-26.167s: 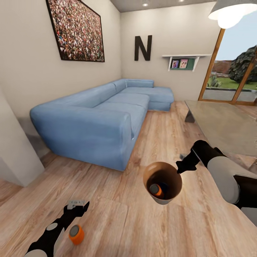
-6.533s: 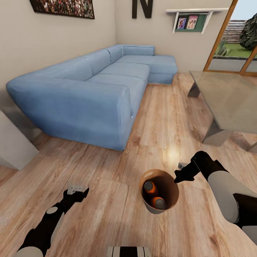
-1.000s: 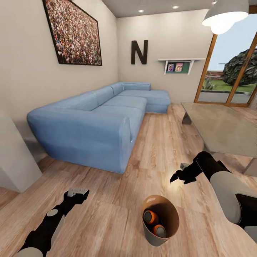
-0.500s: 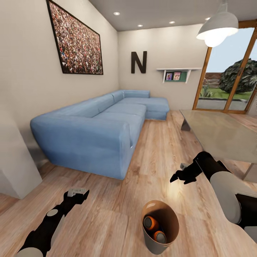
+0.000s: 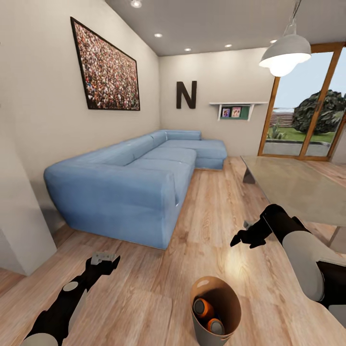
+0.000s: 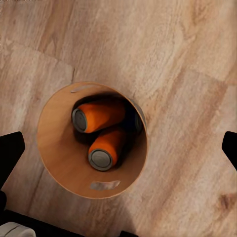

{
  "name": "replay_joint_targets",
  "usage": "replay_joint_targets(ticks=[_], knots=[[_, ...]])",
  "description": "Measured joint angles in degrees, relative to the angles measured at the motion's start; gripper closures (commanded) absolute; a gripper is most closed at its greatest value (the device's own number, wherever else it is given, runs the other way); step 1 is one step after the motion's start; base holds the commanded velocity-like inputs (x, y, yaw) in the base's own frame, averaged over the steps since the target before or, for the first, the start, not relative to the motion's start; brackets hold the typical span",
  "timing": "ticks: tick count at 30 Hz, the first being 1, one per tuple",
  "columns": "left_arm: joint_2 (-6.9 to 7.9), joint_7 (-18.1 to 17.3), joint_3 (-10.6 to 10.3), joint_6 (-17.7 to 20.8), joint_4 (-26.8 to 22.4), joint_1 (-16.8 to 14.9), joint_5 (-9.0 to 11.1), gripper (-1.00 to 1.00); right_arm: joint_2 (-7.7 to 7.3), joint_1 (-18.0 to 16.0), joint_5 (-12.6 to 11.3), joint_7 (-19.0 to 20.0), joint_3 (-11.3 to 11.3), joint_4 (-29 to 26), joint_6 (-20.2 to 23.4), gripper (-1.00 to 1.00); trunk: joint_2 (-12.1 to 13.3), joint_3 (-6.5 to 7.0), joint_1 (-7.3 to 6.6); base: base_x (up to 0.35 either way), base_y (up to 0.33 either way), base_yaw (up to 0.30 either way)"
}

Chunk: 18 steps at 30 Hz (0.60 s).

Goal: Put the three can of soda from the living room inside the tash can in the kitchen.

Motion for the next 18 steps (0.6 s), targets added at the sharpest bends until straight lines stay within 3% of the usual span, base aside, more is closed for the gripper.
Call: replay_joint_targets(ticks=[18], knots=[[0.0, 0.02, -0.02, 0.0, 0.0, 0.01, -0.02, -1.0, -0.04, 0.01, -0.09, -0.08, 0.0, 0.56, 0.0, -1.0, 0.24, 2.36, -0.46, 0.0, 0.0, 0.0]])
